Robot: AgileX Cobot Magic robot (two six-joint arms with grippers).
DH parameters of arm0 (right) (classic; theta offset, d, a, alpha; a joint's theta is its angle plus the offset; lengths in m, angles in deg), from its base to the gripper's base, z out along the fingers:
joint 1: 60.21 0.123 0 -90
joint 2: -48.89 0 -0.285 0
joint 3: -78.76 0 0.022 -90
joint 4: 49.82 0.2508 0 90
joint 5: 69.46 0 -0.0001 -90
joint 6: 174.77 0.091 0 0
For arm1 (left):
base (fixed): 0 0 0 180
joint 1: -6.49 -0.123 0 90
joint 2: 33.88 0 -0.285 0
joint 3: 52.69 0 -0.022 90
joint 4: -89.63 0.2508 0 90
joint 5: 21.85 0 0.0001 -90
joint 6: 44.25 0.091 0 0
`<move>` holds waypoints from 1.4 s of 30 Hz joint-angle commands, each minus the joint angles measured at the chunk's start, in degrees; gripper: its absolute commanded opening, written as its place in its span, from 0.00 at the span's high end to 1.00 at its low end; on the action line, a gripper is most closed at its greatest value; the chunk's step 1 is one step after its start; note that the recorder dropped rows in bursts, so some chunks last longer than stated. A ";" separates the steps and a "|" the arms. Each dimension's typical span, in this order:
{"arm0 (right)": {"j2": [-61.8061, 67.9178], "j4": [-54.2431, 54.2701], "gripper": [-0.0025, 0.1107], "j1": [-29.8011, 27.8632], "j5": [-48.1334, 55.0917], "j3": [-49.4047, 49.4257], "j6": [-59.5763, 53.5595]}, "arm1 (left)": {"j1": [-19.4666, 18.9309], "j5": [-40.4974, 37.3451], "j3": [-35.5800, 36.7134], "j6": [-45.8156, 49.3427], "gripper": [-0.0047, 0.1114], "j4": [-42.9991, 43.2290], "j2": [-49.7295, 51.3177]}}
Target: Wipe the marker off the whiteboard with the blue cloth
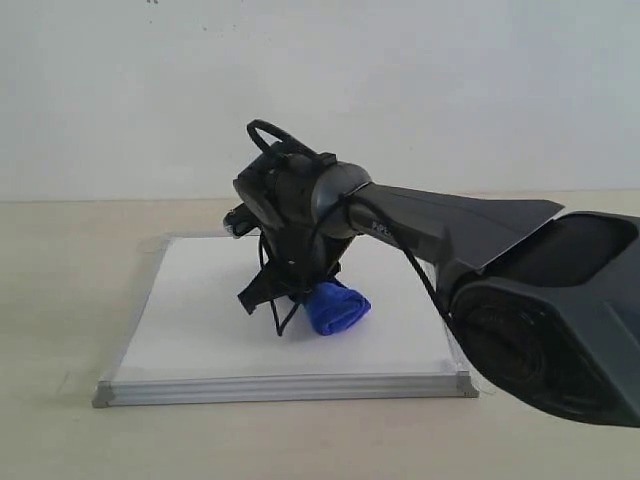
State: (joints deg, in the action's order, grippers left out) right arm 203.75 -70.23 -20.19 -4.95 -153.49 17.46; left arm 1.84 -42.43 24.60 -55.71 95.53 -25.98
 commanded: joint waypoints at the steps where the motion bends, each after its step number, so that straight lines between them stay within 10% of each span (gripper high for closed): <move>1: 0.82 3.87 0.98 2.35 -2.32 0.89 -2.85 | 0.29 0.12 -0.07 -0.44 0.93 -0.52 -0.12; 7: 0.82 20.41 0.98 7.14 -6.19 0.89 -16.84 | 0.29 0.12 -0.07 -0.44 0.93 -0.52 -0.12; 20: 0.82 -2.67 0.98 -0.53 4.44 0.89 -0.76 | 0.29 0.12 -0.07 -0.44 0.93 -0.52 -0.12; 33: 0.82 16.16 0.98 7.00 -3.98 0.89 -15.73 | 0.29 0.12 -0.07 -0.44 0.93 -0.52 -0.12; 42: 0.82 7.08 0.98 3.18 -0.74 0.89 -7.78 | 0.29 0.12 -0.07 -0.44 0.93 -0.52 -0.12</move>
State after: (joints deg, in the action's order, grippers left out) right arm 203.43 -59.44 -14.69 -9.65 -153.47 4.52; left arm 1.84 -42.43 24.60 -55.71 95.53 -25.98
